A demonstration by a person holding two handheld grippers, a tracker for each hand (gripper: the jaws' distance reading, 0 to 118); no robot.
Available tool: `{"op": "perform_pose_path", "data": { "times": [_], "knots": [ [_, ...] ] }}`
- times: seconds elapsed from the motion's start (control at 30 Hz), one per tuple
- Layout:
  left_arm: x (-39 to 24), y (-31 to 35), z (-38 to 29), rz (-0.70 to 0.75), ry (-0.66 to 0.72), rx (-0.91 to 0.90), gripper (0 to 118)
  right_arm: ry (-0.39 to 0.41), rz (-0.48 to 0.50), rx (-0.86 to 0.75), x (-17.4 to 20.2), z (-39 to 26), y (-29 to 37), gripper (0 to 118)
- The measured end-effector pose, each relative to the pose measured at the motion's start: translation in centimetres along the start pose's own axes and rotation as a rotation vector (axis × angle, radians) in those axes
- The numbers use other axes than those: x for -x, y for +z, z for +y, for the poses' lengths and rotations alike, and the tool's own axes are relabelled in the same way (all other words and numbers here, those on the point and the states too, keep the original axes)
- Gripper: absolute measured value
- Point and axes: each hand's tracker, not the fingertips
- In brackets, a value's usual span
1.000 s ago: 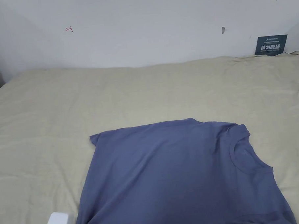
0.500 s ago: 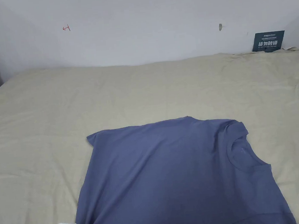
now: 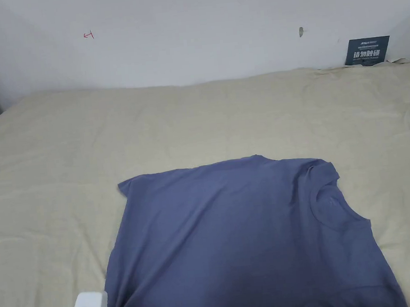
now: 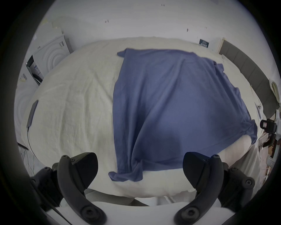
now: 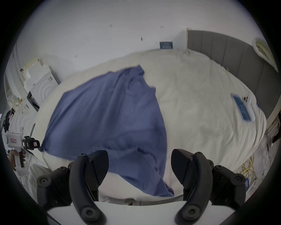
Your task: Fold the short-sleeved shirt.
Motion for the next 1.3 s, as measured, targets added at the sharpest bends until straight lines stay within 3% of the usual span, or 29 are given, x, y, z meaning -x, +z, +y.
{"op": "perform_pose_path", "data": {
  "times": [0.27, 0.5, 0.67, 0.73, 0.83, 0.87, 0.93, 1.3],
  "knots": [
    [-1.1, 3.3, 4.8, 0.029, 0.021, -0.211, 115, 0.032, 0.027, -0.222, 2.3, 5.9, 4.2, 88],
    [-1.9, 6.0, 8.1, 0.09, 0.053, -0.454, 112, 0.102, -0.054, -0.381, 4.4, 8.7, 5.9, 88],
    [-2.7, 7.6, 8.4, 0.06, 0.055, -0.614, 79, 0.094, -0.079, -0.457, 5.5, 9.2, 6.7, 85],
    [-3.0, 7.7, 8.2, 0.047, 0.067, -0.648, 67, 0.093, -0.092, -0.482, 5.8, 9.1, 6.9, 69],
    [-3.7, 7.8, 7.7, 0.073, 0.05, -0.688, 30, 0.087, -0.099, -0.503, 6.2, 9.1, 7.0, 14],
    [-3.9, 7.7, 7.6, 0.078, 0.041, -0.696, 16, 0.085, -0.101, -0.511, 6.2, 9.0, 7.0, 3],
    [-4.1, 7.7, 7.3, 0.078, 0.041, -0.708, 1, 0.084, -0.101, -0.524, 6.1, 9.0, 6.8, 1],
    [-4.1, 7.3, 7.3, 0.055, 0.043, -0.665, 0, 0.099, -0.113, -0.552, 6.0, 8.8, 6.5, 0]
  ]
}}
